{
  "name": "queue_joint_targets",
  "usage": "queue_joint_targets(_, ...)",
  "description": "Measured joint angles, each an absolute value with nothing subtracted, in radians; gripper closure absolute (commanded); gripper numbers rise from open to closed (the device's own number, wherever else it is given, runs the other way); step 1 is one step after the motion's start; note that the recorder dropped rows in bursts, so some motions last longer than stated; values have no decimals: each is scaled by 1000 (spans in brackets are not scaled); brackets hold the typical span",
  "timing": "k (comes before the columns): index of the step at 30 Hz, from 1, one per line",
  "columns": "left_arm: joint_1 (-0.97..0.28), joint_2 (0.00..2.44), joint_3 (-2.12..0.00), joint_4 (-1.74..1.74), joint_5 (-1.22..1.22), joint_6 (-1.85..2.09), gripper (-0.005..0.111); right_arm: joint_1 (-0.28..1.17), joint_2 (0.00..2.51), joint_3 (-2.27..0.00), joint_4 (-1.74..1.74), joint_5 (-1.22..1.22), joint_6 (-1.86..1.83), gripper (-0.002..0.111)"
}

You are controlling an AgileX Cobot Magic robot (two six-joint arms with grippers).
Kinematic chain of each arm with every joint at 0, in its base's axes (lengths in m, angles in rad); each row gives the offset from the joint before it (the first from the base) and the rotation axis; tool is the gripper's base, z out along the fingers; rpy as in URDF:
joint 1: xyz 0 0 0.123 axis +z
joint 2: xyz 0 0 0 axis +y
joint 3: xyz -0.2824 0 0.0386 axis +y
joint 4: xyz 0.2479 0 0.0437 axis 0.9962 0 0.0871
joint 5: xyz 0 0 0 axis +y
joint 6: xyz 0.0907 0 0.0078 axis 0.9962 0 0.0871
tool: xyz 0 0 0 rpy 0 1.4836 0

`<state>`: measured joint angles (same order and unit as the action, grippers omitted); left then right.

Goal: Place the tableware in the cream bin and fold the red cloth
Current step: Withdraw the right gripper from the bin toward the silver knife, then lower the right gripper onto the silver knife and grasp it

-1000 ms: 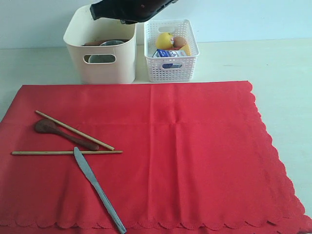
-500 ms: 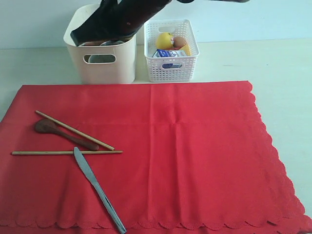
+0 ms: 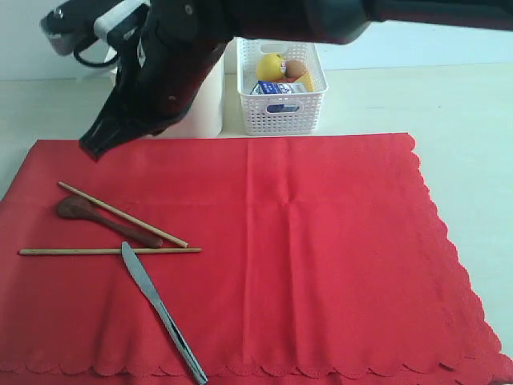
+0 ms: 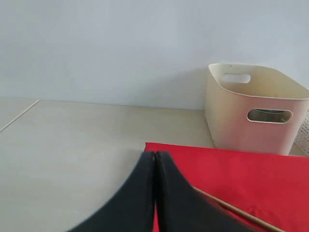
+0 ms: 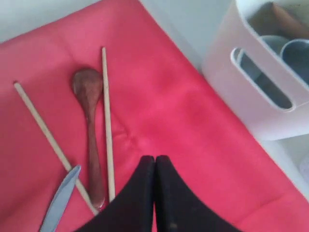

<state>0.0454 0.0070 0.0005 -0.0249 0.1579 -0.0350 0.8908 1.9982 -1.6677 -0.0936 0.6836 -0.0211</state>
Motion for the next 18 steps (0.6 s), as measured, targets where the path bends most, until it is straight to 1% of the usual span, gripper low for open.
queue_joint_targets(6,45,7,1,-25,158,-35,106,952,2055,-1666,-94,767,-29,108)
queue_joint_targets(8,45,7,1,-25,158,-35,106,974,2078,-1666,-94,785,-26,104)
queue_joint_targets(10,45,7,1,-25,158,-35,106,989,2099,-1666,-94,799,-15,97)
queue_joint_targets(15,45,7,1,-25,158,-35,106,1020,2158,-1666,-91,846,16,74)
queue_joint_targets(18,45,7,1,-25,158,-35,106,1028,2189,-1666,-86,861,21,64)
